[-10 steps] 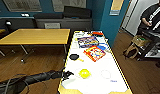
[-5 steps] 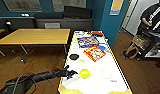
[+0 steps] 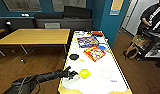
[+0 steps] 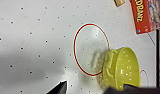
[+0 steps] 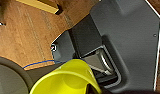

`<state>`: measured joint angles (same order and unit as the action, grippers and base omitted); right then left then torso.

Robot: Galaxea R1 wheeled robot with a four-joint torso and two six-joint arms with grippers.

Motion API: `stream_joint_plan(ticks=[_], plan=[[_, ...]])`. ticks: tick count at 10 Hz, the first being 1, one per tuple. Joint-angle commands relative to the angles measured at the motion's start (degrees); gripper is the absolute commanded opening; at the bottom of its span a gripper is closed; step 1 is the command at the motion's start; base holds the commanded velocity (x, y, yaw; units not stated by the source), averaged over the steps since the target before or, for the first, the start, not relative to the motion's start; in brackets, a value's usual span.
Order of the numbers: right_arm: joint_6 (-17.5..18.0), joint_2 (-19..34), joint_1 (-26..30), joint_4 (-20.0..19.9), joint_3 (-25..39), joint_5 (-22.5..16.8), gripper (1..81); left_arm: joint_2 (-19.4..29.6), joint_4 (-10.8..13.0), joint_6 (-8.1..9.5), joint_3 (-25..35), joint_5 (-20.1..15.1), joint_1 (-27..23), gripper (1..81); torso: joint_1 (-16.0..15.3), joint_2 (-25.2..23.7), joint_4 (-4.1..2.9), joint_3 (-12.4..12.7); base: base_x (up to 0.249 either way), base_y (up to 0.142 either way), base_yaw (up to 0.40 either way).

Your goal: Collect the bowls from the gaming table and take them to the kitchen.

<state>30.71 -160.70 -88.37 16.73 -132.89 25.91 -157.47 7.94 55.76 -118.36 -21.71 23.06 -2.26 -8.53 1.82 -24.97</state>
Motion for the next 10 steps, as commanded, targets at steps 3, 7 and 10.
stream_joint_plan(ticks=[3,7,10], plan=[[0.0,0.5,0.5,1.4,0.5,-2.1,1.0,-2.7,-0.1,0.40,-1.5,-3.1,-10.1,81.1,0.0,0.0,0.00,0.0,0.000,0.000,0.000],[0.0,0.5,0.6,1.4,0.5,-2.2,1.0,-6.6,0.2,0.31,-5.0,-4.3,-10.7,81.1,0.0,0.0,0.00,0.0,0.000,0.000,0.000],[0.0,0.7,0.6,1.4,0.5,-2.2,1.0,-8.9,1.2,0.31,-6.6,-4.4,-10.7,81.1,0.0,0.0,0.00,0.0,0.000,0.000,0.000]])
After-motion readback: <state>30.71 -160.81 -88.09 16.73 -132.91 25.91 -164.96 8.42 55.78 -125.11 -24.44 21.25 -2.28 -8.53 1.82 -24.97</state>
